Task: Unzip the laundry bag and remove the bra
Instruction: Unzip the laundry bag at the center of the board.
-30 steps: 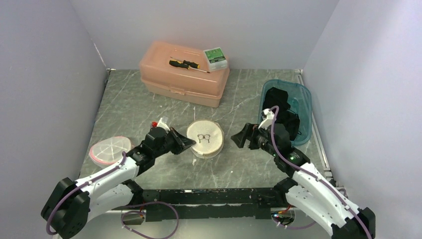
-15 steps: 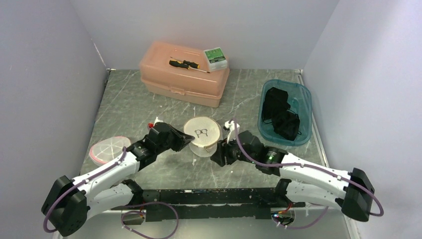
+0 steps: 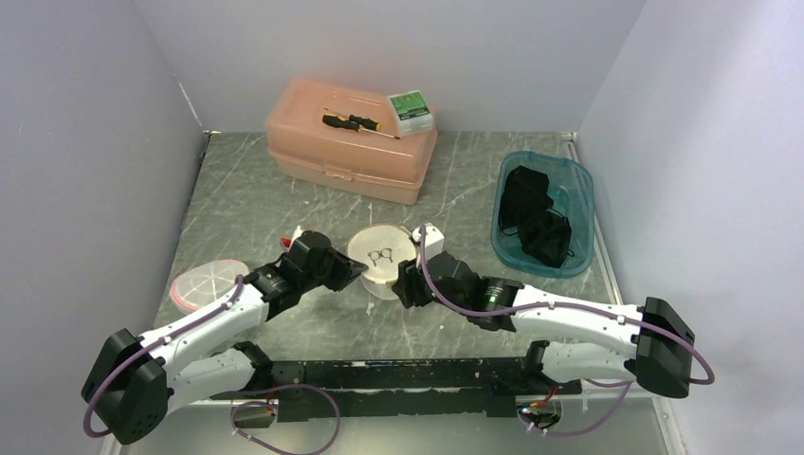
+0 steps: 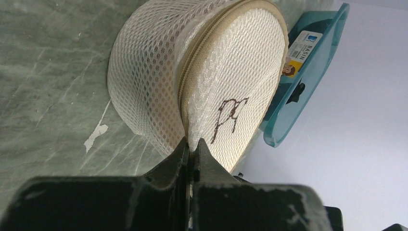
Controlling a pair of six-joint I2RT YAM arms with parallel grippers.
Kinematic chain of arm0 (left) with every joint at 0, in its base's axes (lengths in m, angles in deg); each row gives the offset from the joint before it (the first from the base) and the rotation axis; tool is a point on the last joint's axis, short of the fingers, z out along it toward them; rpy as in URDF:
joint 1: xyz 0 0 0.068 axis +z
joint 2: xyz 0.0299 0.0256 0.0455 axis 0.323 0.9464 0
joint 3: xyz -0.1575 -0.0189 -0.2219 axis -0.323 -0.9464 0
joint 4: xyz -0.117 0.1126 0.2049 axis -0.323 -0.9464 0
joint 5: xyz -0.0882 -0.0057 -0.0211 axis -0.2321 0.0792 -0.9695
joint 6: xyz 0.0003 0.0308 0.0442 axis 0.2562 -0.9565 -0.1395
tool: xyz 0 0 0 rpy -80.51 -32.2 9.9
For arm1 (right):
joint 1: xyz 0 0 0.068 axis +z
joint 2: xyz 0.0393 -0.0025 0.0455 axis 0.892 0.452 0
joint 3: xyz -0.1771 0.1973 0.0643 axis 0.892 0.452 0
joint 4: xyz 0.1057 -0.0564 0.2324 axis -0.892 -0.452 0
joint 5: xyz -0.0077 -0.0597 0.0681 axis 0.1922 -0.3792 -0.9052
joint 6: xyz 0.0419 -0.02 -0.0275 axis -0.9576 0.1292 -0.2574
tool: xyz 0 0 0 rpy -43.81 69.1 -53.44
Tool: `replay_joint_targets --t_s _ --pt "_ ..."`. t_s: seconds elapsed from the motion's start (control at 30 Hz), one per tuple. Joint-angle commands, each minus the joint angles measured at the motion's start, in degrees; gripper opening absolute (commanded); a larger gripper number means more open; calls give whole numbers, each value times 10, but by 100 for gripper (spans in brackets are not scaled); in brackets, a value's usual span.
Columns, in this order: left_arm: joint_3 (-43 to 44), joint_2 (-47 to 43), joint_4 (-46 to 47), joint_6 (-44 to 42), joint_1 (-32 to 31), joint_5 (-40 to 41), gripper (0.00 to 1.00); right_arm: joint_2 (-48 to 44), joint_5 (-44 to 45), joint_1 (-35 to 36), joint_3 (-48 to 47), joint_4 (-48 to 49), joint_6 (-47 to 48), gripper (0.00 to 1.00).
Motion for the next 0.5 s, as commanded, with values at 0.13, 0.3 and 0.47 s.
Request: replay_joint_targets --t_s 0.13,0.3,0.47 --pt "27 14 -3 -3 -4 12 3 17 -3 3 -31 42 9 51" --pt "30 18 0 -3 -7 12 3 28 -11 3 -39 32 8 48" --pt "31 16 0 -2 -10 17 3 38 -27 3 -40 35 6 45"
